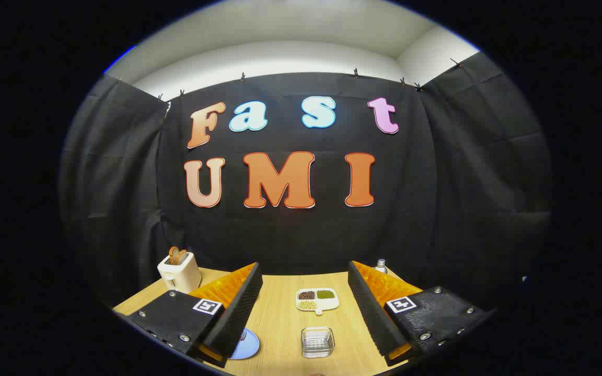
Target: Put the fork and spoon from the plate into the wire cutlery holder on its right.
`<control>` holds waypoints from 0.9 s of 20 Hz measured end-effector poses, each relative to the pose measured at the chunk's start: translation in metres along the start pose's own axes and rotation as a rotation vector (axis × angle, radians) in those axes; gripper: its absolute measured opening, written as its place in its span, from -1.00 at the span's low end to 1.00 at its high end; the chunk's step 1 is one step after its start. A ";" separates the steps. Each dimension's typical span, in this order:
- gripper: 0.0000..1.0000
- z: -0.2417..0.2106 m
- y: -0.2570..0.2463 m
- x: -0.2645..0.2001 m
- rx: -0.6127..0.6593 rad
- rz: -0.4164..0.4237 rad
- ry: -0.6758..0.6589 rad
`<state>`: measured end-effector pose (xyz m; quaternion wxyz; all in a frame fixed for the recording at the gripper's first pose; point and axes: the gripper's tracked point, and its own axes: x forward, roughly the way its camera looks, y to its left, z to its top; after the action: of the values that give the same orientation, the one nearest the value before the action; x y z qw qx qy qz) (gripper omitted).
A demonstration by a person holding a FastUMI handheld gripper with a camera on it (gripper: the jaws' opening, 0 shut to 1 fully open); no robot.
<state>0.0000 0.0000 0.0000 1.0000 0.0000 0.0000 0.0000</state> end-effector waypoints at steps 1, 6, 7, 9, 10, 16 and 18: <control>0.97 0.000 0.006 -0.001 0.004 -0.003 0.001; 0.96 -0.004 0.030 -0.003 -0.014 -0.025 0.014; 0.97 -0.003 0.035 -0.005 -0.019 -0.027 0.011; 0.97 0.000 0.046 -0.006 -0.039 -0.031 -0.011; 0.97 -0.001 0.051 -0.005 -0.052 -0.034 -0.016; 0.97 -0.019 0.090 -0.006 -0.050 -0.009 0.005; 0.97 -0.031 0.103 -0.004 -0.058 0.002 0.027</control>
<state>-0.0045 0.1027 -0.0314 0.9995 -0.0292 0.0135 0.0008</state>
